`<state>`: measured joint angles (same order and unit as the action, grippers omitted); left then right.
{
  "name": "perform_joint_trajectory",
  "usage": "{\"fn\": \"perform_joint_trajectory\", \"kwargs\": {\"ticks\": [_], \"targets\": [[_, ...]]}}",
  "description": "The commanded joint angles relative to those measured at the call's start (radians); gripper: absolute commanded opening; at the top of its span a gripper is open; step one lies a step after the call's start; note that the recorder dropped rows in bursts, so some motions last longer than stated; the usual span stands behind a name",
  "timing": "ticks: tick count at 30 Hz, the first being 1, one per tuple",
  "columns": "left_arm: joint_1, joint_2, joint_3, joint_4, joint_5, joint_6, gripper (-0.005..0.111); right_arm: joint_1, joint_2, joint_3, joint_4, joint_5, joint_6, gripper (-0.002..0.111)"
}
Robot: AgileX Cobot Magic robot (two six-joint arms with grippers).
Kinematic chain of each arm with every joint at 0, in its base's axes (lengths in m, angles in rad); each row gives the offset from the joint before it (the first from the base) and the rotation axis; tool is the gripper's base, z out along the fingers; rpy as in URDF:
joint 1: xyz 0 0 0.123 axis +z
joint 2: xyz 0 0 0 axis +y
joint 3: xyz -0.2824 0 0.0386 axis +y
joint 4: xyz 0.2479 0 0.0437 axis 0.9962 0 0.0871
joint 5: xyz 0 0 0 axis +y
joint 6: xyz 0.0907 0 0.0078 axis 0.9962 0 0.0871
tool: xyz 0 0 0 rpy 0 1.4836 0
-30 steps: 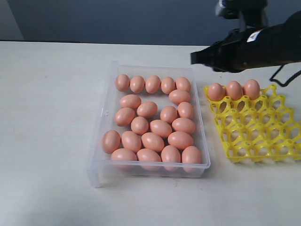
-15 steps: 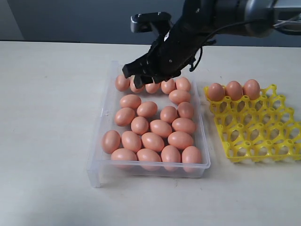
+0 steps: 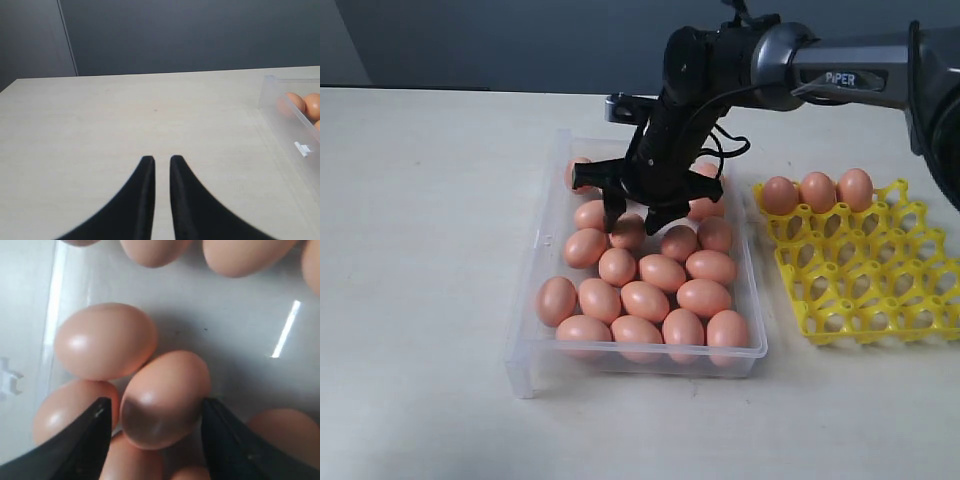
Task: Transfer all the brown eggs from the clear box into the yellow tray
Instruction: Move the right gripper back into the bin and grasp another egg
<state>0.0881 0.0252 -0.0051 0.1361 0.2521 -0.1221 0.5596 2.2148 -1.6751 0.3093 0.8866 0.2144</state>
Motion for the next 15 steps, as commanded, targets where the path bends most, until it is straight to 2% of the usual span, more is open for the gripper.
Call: {"fn": "perform_joint_trajectory", "kwargs": {"ticks": [1, 8, 10, 12, 15], "targets": [[0.000, 0.001, 0.005, 0.000, -0.012, -0.001, 0.012, 0.000, 0.045, -0.006, 0.012, 0.019, 0.024, 0.053], [0.000, 0.001, 0.005, 0.000, -0.012, -0.001, 0.012, 0.000, 0.052, -0.006, 0.010, -0.003, 0.024, 0.053], [0.000, 0.001, 0.005, 0.000, -0.012, -0.001, 0.012, 0.000, 0.052, -0.006, 0.007, -0.003, 0.022, 0.049], [0.000, 0.001, 0.005, 0.000, -0.012, -0.001, 0.012, 0.000, 0.050, -0.006, -0.007, -0.003, 0.022, 0.035], [0.000, 0.001, 0.005, 0.000, -0.012, -0.001, 0.012, 0.000, 0.033, -0.006, -0.055, -0.015, 0.018, 0.008]]}}
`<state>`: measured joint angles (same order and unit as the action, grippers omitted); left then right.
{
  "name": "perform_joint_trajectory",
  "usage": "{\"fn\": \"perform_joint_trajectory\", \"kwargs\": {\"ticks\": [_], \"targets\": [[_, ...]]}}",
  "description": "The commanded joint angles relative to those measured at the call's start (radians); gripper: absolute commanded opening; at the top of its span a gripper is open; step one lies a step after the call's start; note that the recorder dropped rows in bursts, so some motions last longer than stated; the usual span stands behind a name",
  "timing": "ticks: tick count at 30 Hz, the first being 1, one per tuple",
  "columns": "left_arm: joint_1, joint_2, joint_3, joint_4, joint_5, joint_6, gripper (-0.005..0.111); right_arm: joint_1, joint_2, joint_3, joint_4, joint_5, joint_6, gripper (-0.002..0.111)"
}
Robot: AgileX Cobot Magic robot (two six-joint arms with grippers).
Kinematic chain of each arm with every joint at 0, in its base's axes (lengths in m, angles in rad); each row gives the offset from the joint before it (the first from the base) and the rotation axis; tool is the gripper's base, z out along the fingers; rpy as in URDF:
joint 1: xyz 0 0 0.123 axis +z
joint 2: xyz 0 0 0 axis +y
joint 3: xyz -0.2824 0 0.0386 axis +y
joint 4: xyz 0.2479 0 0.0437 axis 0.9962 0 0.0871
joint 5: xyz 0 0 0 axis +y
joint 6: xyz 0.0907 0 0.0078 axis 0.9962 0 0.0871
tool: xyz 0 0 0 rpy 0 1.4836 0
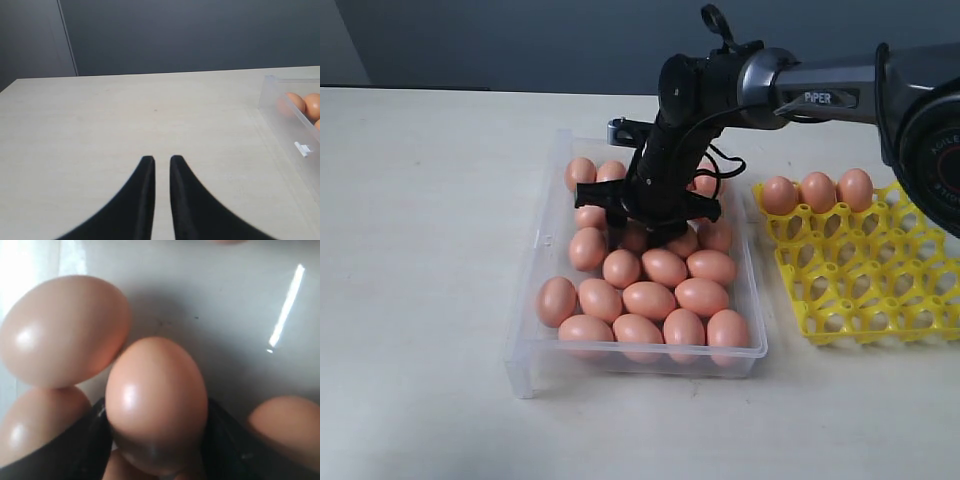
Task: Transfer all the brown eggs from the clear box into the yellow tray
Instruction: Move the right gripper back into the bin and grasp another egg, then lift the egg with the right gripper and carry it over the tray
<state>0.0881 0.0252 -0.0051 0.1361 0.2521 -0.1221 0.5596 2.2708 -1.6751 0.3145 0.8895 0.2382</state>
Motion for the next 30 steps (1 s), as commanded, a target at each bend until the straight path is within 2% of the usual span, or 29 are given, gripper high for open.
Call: {"fn": "perform_joint_trajectory", "kwargs": {"ticks": [1, 11, 16, 20, 23, 26, 28, 30], "targets": [[0.000, 0.001, 0.005, 0.000, -0.012, -0.001, 0.012, 0.000, -0.034, -0.006, -0.085, -0.030, -0.006, -0.001], [0.000, 0.001, 0.005, 0.000, -0.012, -0.001, 0.012, 0.000, -0.236, -0.002, -0.308, -0.207, 0.012, 0.000], [0.000, 0.001, 0.005, 0.000, -0.012, -0.001, 0.012, -0.002, -0.418, 0.133, -0.515, -0.373, 0.170, 0.000], [0.000, 0.001, 0.005, 0.000, -0.012, -0.001, 0.012, -0.002, -0.569, 0.332, -0.924, -0.505, 0.538, 0.000], [0.000, 0.001, 0.005, 0.000, -0.012, -0.001, 0.012, -0.006, -0.664, 0.510, -1.433, -0.508, 1.058, 0.000], [0.000, 0.001, 0.005, 0.000, -0.012, -0.001, 0.012, -0.029, -0.725, 0.685, -1.868, -0.370, 1.577, 0.000], [0.000, 0.001, 0.005, 0.000, -0.012, -0.001, 0.012, -0.057, -0.748, 0.779, -2.033, -0.287, 1.770, 0.000], [0.000, 0.001, 0.005, 0.000, -0.012, -0.001, 0.012, -0.105, -0.753, 0.847, -2.059, -0.296, 1.818, -0.001]]}}
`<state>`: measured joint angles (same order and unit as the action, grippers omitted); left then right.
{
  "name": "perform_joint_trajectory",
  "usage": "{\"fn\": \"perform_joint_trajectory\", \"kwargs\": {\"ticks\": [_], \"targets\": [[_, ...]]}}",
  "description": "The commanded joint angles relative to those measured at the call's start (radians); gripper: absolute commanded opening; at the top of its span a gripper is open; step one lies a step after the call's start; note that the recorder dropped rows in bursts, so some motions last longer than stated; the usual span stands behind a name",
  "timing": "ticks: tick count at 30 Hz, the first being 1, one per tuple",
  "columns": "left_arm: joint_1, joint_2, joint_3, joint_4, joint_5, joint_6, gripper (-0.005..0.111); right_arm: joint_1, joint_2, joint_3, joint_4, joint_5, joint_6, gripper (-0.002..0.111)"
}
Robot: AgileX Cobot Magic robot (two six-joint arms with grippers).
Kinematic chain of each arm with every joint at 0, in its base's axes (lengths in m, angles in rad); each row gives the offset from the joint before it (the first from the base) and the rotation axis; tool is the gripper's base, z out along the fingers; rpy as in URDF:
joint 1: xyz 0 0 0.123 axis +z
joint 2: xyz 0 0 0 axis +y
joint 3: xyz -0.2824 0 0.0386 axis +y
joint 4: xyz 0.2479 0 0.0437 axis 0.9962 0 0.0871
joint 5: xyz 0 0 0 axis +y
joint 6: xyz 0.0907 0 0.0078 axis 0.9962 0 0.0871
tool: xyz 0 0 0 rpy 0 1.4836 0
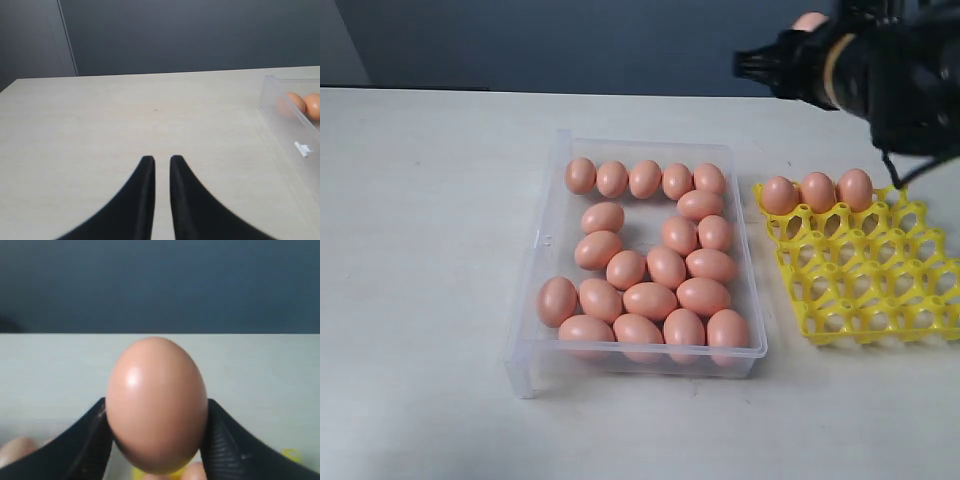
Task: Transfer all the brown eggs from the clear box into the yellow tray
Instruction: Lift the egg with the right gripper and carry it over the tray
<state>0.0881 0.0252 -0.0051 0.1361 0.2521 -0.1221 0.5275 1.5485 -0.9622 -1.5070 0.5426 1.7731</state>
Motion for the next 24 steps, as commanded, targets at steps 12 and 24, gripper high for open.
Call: {"fn": "perform_joint_trajectory", "kwargs": {"ticks": [12, 24], "targets": [[0.000, 0.001, 0.005, 0.000, -0.012, -0.001, 0.012, -0.419, 0.098, 0.143, -0.237, -0.193, 0.272, -0.001], [0.000, 0.001, 0.005, 0.037, -0.012, -0.001, 0.012, -0.556, 0.222, 0.058, -0.237, -0.423, 0.265, -0.001]]}}
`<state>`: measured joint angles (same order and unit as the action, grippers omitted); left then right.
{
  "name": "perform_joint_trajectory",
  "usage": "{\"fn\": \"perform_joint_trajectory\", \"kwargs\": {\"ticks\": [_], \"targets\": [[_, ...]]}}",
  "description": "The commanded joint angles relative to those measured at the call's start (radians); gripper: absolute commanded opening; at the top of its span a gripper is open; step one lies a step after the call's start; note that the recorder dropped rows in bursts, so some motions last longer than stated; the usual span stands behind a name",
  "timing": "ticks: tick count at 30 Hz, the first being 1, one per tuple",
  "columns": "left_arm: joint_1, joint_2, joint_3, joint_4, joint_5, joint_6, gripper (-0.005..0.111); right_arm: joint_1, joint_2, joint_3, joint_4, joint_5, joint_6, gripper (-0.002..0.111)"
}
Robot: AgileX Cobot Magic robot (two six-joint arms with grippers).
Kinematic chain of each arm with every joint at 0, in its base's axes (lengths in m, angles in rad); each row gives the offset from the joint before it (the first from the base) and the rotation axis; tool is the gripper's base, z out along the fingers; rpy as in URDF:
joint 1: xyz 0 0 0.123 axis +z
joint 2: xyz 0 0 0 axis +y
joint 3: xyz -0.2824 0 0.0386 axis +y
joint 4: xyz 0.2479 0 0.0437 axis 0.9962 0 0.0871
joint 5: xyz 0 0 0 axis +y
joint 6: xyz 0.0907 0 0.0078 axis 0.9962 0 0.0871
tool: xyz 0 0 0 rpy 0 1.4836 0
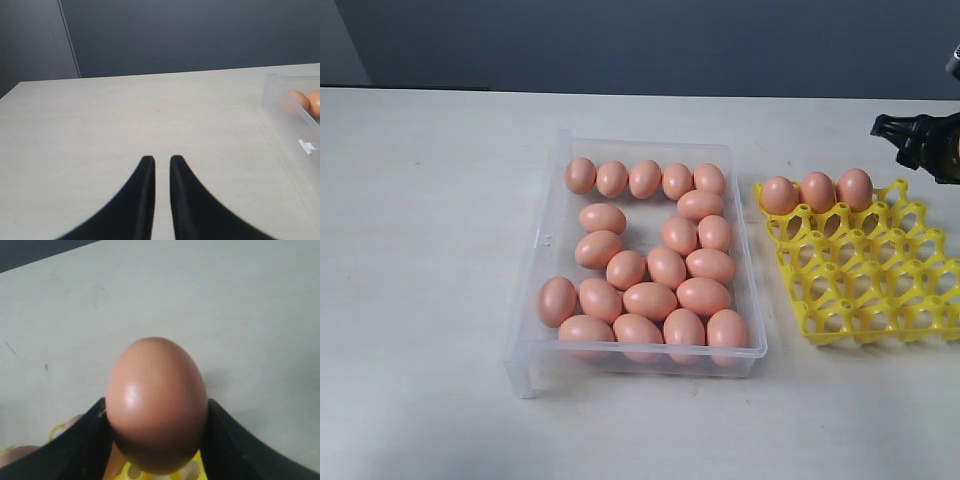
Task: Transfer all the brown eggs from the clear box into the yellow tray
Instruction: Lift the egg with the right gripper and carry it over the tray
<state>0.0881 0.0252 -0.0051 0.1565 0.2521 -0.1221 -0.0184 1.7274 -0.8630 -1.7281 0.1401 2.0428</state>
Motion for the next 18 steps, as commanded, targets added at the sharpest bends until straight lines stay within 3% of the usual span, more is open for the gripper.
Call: {"fn": "perform_joint_trajectory", "kwargs": {"ticks": [1, 18], "targets": [[0.000, 0.001, 0.005, 0.017, -0.012, -0.001, 0.012, -0.011, 0.058, -0.051, -0.016, -0.020, -0.008, -0.001], [0.000, 0.001, 0.005, 0.017, -0.012, -0.001, 0.012, -0.011, 0.135, -0.090, -0.016, -0.001, -0.079, -0.001]]}}
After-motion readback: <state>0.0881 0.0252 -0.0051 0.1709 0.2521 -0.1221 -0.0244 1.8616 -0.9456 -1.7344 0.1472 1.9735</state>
